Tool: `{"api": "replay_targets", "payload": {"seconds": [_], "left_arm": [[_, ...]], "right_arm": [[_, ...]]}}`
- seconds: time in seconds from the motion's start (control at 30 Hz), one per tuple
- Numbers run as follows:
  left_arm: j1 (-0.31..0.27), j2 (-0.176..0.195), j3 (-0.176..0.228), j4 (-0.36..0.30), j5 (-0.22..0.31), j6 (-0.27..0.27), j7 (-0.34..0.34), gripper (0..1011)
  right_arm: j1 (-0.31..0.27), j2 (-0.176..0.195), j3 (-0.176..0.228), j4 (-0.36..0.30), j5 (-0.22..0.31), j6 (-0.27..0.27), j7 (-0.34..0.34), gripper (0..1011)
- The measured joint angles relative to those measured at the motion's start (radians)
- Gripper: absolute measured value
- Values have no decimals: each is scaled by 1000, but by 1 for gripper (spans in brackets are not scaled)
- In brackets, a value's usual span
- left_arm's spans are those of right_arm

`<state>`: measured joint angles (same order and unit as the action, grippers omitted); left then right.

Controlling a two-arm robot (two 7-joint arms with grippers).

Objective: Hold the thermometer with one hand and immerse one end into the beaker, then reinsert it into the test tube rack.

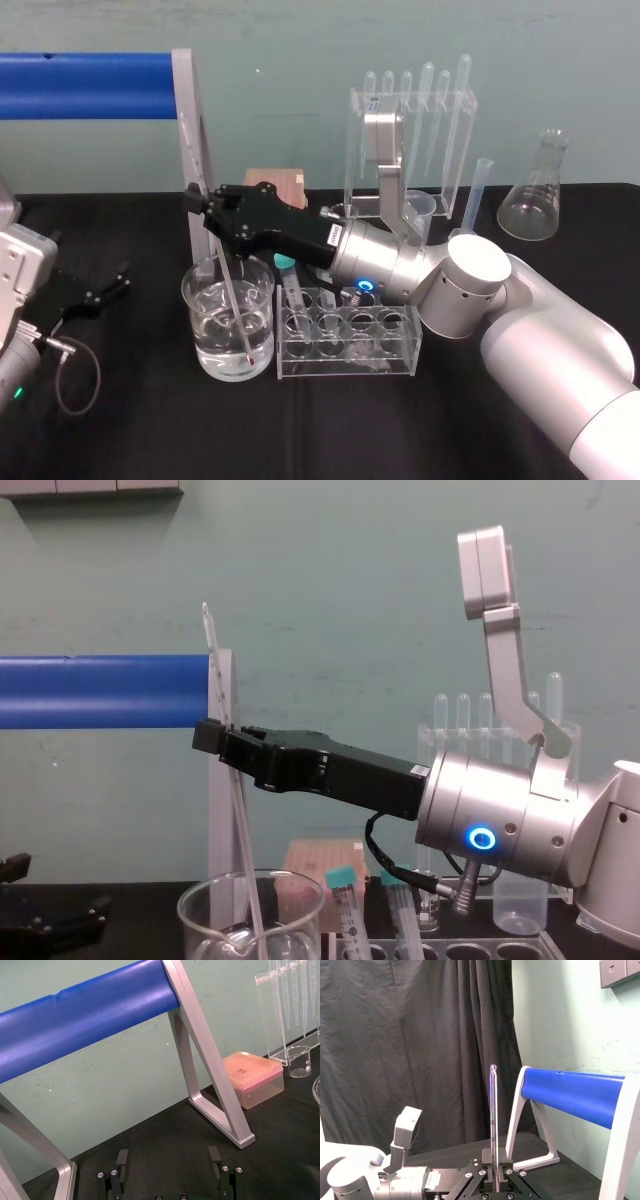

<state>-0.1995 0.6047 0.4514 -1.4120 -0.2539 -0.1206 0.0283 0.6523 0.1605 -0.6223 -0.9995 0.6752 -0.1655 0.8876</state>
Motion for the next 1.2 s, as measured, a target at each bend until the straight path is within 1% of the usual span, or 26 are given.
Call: {"api": "replay_targets", "payload": {"seconds": [0.77,1.2], "left_arm": [[0,0,0,0,0,0,0,1008],[0,0,0,0,0,0,0,1008]], "right_arm": [[5,-6,6,16,-8,-11,-5,56],[0,-4,6,7,-10,-11,-4,56]]}}
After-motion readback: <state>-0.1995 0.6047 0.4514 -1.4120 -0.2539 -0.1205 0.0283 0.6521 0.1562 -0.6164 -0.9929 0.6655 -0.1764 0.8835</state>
